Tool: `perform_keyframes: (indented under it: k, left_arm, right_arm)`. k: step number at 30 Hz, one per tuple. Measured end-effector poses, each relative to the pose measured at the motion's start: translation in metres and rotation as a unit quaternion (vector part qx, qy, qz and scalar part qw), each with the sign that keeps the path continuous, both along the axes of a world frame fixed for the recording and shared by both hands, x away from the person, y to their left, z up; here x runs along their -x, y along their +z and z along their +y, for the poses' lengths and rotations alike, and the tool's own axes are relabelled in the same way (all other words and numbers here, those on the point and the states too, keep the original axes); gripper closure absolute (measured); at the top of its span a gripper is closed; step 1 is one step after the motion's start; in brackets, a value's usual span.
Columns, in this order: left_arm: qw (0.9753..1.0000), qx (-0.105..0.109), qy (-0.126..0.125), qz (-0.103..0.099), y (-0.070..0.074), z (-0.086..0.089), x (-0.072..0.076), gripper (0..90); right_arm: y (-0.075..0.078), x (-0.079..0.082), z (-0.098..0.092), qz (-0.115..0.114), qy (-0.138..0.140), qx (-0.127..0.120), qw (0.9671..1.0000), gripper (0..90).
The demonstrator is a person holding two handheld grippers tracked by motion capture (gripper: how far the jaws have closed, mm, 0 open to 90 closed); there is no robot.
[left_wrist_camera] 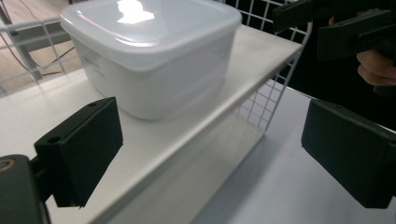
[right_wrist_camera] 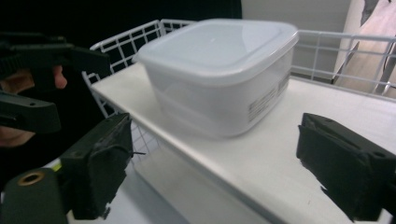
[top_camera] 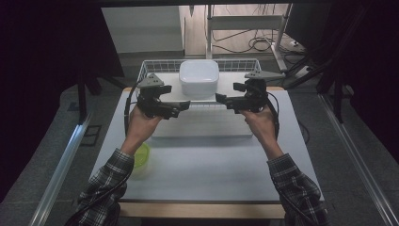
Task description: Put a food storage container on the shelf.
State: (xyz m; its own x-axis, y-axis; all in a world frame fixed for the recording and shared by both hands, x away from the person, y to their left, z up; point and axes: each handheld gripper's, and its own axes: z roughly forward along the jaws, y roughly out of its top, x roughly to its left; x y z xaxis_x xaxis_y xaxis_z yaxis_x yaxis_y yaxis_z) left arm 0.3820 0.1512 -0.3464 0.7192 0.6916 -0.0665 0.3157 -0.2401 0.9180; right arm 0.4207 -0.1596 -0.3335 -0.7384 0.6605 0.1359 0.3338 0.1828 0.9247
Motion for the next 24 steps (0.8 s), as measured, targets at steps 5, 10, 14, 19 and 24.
perform_keyframes:
  k: [5,10,14,19,24]
  left_arm:
    - [0.9999,-0.003,-0.006,-0.012,-0.01,0.002,0.015,5.8]
    - [0.9998,0.002,-0.006,-0.019,-0.02,0.004,0.029,7.4]
    - [0.9996,0.002,-0.008,-0.025,-0.029,0.004,0.041,8.4]
    - [0.9996,-0.008,-0.018,-0.02,-0.043,0.006,0.05,8.4]
    - [0.9998,-0.005,-0.018,-0.01,-0.054,0.007,0.057,10.3]
  right_arm:
    - [-0.007,0.014,-0.001,-0.008,0.011,0.014,0.9998,7.0]
    - [-0.014,0.027,-0.003,-0.01,0.023,0.02,0.9995,5.1]
    - [-0.022,0.036,-0.005,-0.011,0.028,0.025,0.9992,3.4]
    - [-0.034,0.043,-0.007,0.001,0.039,0.036,0.9986,2.3]
    - [-0.046,0.052,-0.013,-0.005,0.046,0.041,0.9981,2.0]
